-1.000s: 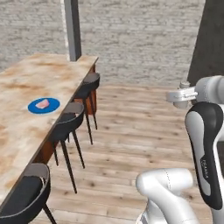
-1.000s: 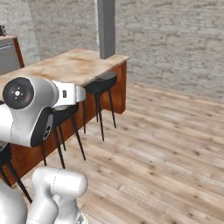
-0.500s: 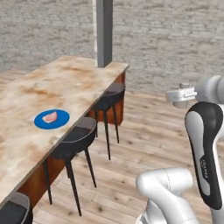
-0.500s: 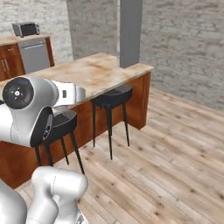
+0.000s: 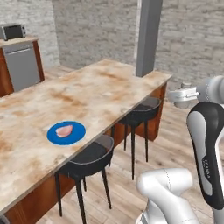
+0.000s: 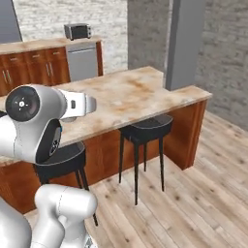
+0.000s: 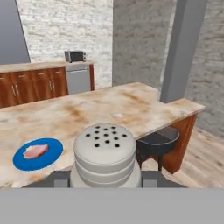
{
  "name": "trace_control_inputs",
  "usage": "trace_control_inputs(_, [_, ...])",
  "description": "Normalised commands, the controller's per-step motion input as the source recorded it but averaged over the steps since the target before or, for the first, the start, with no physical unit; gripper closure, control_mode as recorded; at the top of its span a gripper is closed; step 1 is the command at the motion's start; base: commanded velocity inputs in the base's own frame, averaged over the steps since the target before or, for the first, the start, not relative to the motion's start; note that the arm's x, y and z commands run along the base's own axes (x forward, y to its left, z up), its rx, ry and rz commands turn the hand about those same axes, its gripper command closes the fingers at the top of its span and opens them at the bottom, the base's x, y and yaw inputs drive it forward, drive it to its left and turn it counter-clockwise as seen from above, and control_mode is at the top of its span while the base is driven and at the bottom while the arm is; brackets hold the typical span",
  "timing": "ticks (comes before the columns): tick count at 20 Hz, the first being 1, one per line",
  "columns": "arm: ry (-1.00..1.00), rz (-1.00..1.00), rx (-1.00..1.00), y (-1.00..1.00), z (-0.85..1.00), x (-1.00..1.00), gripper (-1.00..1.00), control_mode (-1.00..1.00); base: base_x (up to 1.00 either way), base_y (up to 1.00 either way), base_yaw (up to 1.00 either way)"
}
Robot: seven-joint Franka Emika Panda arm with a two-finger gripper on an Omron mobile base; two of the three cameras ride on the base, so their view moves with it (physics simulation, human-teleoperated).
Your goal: Retrieve the shaker from the cabinet and place it next the steak on a plate on the dining table.
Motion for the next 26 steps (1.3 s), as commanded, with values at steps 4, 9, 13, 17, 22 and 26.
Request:
trace_control_inputs(4, [0.0, 0.0, 0.0, 0.0, 0.0, 0.0, 1.0, 1.0, 1.0, -0.01, 0.52])
trace_control_inputs(9, [0.0, 0.0, 0.0, 0.0, 0.0, 0.0, 1.0, 1.0, 1.0, -0.06, 0.52])
trace_control_inputs(13, [0.0, 0.0, 0.0, 0.0, 0.0, 0.0, 1.0, 1.0, 1.0, -0.24, 0.53])
trace_control_inputs(17, [0.0, 0.0, 0.0, 0.0, 0.0, 0.0, 1.0, 1.0, 1.0, -0.35, 0.54])
trace_control_inputs(22, [0.0, 0.0, 0.0, 0.0, 0.0, 0.0, 1.0, 1.0, 1.0, -0.41, 0.55])
trace_control_inputs(26, [0.0, 0.0, 0.0, 0.0, 0.0, 0.0, 1.0, 1.0, 1.0, -0.45, 0.56])
